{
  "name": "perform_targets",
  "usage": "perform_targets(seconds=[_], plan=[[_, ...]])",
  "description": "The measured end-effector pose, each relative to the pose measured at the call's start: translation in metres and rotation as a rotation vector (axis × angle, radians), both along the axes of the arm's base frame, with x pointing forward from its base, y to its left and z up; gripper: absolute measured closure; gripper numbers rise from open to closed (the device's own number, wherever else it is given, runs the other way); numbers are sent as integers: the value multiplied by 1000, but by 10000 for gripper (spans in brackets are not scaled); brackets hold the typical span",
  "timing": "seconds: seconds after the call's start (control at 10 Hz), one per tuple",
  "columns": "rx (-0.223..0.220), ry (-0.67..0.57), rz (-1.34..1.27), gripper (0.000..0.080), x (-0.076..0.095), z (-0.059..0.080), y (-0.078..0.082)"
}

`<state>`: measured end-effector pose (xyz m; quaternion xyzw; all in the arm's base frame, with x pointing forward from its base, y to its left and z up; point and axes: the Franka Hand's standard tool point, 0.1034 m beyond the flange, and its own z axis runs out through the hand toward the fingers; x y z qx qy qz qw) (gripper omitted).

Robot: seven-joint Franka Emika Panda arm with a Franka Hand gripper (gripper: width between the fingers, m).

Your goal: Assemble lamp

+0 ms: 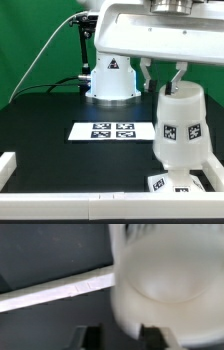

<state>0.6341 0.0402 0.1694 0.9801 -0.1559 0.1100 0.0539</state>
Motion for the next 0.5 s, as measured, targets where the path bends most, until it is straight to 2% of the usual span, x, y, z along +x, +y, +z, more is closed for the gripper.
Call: perform_targets(seconds=[0.1, 0.2, 0.3, 0.4, 0.5], plan=[[0, 0, 0, 506, 0, 0, 0], [0, 1, 0, 371, 0, 0, 0], [0, 1, 0, 371, 0, 0, 0], [0, 1, 0, 191, 0, 0, 0], [0, 1, 1, 129, 0, 0, 0]])
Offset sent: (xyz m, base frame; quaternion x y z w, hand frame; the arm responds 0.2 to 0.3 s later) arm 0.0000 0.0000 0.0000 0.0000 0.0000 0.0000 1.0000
